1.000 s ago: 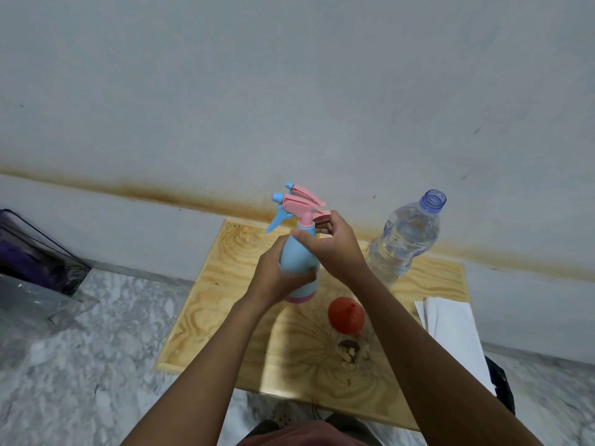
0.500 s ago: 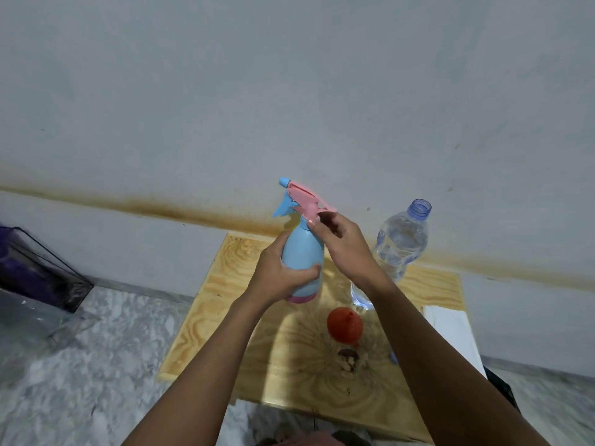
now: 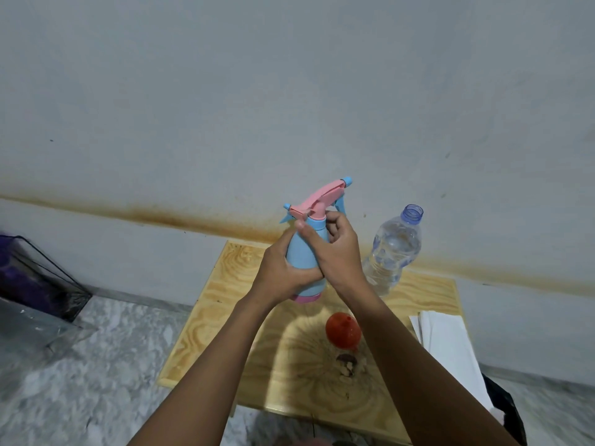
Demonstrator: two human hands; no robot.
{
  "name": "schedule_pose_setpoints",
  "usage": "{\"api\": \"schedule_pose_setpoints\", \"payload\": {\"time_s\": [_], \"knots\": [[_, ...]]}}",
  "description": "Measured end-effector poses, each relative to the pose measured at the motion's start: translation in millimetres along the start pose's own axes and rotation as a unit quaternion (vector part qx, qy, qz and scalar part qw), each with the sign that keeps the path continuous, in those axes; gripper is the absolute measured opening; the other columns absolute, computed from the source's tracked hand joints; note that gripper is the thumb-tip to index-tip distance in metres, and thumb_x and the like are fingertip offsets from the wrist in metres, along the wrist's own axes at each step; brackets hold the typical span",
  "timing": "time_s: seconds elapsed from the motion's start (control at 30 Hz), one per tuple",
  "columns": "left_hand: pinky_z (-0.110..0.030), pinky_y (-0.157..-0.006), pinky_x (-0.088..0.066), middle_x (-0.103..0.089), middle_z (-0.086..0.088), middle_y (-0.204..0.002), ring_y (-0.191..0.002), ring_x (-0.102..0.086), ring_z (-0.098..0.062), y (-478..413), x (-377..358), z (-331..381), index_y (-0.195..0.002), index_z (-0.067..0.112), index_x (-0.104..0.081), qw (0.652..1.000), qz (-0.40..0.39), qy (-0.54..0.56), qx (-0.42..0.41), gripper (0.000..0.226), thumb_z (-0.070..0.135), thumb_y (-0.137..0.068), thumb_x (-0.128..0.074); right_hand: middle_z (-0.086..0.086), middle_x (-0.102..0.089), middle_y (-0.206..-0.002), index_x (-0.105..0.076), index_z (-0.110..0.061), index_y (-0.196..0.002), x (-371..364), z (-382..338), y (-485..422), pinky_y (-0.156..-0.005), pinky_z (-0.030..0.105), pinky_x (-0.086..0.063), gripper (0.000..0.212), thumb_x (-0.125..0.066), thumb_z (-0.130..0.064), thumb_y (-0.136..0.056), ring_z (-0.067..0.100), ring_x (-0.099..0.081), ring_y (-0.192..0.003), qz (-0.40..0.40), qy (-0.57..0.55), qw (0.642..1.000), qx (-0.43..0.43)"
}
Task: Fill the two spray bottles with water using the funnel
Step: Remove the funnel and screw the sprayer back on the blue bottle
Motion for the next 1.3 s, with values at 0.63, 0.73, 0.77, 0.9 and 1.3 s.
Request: {"api": "schedule_pose_setpoints", "payload": {"time_s": [0.63, 0.73, 0.77, 0.9, 1.3], "knots": [[-0.026, -0.066, -0.057, -0.071, 0.005, -0.099, -0.089, -0.072, -0.014, -2.4, 11.0, 16.0, -0.112, 0.032, -0.062, 0.998, -0.039, 0.05, -0.01, 0.048, 0.016, -0.071, -0.081, 0.014, -0.071, -0.114, -0.065, -0.007, -0.119, 7.2, -9.9, 2.8, -0.09, 0.045, -0.057, 0.031, -0.069, -0.022, -0.092, 0.028, -0.07, -0.103, -0.036, -0.096, 0.994, -0.025], [-0.028, -0.068, -0.058, -0.071, 0.004, -0.1, -0.09, -0.072, -0.015, -2.2, 14.2, 17.2, -0.112, 0.032, -0.062, 0.997, -0.052, 0.052, -0.01, 0.046, 0.019, -0.071, -0.079, 0.011, -0.07, -0.111, -0.062, -0.012, -0.116, 6.9, -13.7, -0.1, -0.089, 0.047, -0.058, 0.038, -0.078, -0.025, -0.084, 0.027, -0.07, -0.101, -0.04, -0.033, 0.999, -0.006], [-0.028, -0.068, -0.058, -0.071, 0.004, -0.1, -0.091, -0.072, -0.014, -2.1, 15.0, 17.2, -0.114, 0.031, -0.062, 0.997, -0.06, 0.049, -0.011, 0.047, 0.019, -0.072, -0.079, 0.008, -0.07, -0.114, -0.061, -0.014, -0.119, 7.7, -14.5, -1.9, -0.09, 0.044, -0.058, 0.042, -0.077, -0.029, -0.083, 0.026, -0.069, -0.104, -0.063, -0.026, 0.998, -0.006], [-0.026, -0.07, -0.058, -0.072, 0.006, -0.103, -0.092, -0.072, -0.013, -1.8, 18.5, 17.3, -0.116, 0.028, -0.062, 0.996, -0.077, 0.05, -0.009, 0.049, 0.021, -0.072, -0.081, 0.004, -0.07, -0.123, -0.066, -0.017, -0.123, 14.2, -19.9, -8.4, -0.097, 0.038, -0.055, 0.03, -0.06, -0.028, -0.096, 0.024, -0.066, -0.113, -0.156, -0.039, 0.987, -0.025], [-0.033, -0.074, -0.061, -0.073, 0.006, -0.103, -0.092, -0.072, -0.015, -4.0, 26.4, 16.3, -0.115, 0.031, -0.062, 0.994, -0.099, 0.049, 0.004, 0.055, 0.032, -0.064, -0.082, 0.015, -0.07, -0.115, -0.064, -0.004, -0.119, 16.4, -33.5, -10.6, -0.091, 0.039, -0.054, 0.029, -0.057, -0.024, -0.099, 0.019, -0.066, -0.101, -0.17, 0.001, 0.985, -0.019]]}}
Point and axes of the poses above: each hand's wrist, its own y-axis away from the middle knuckle, its own x-axis out of the back of the hand, z = x × y, the point moved 1 cm from there along -y, towards the middle knuckle
